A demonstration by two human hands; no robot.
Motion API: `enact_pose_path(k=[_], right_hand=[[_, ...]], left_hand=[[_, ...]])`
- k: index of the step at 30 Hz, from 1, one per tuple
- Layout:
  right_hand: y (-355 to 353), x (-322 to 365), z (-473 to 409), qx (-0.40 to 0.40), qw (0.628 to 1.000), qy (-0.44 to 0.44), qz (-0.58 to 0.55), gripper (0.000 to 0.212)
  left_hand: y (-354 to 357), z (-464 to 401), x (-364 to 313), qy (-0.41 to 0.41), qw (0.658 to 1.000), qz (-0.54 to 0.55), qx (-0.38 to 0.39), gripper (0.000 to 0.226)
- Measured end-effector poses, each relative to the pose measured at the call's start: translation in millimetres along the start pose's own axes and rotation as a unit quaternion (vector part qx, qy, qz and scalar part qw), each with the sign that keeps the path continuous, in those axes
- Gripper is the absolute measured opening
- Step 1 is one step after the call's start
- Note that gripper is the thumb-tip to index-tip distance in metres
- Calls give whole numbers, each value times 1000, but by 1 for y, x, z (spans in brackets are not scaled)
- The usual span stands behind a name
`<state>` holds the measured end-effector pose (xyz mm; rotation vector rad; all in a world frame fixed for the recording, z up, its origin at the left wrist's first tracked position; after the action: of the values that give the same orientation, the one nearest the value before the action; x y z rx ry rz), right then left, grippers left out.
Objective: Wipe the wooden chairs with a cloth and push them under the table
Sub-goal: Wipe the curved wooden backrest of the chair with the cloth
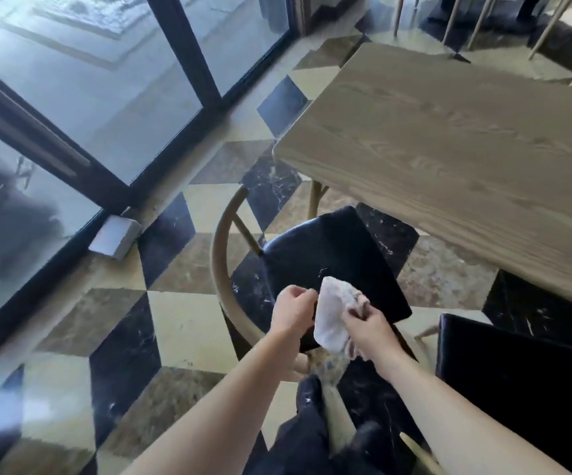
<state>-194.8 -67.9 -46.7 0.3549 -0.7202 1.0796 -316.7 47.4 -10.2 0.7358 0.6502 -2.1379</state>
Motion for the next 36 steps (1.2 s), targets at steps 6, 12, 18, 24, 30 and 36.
enact_pose_path(k=[6,12,18,24,30,36], right_hand=[[81,-1,-8,23,998,4,59,24],[183,28,-23,63,965,-154,202,54],[228,24,-35,100,919,-158,346,71],[230,23,-61,167,898,-208,351,81],[253,34,-82,126,903,-266,314,90],[284,122,-170,80,921,-311,223,75]], left_hand=[[-100,-22,38,68,945,-302,-106,7],[-193,-84,58,57,969,-170,-169,23],[-210,-119,51,27,998,41,-43,45],[-208,-131,20,-13,970,241,4,57],[-216,-144,24,-44,935,331,115,85],[-218,-143,32,-19,915,370,161,85]])
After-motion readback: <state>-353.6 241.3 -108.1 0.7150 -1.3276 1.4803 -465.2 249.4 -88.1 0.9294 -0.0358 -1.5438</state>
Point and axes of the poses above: each hand's wrist, its own z-axis away from the middle knuckle, its own y-axis out of the palm, x = y × z, the point moved 6 cm from there along -z, towards the middle knuckle, and after that the axes turned 7 degrees about x, right-handed, at the moved point
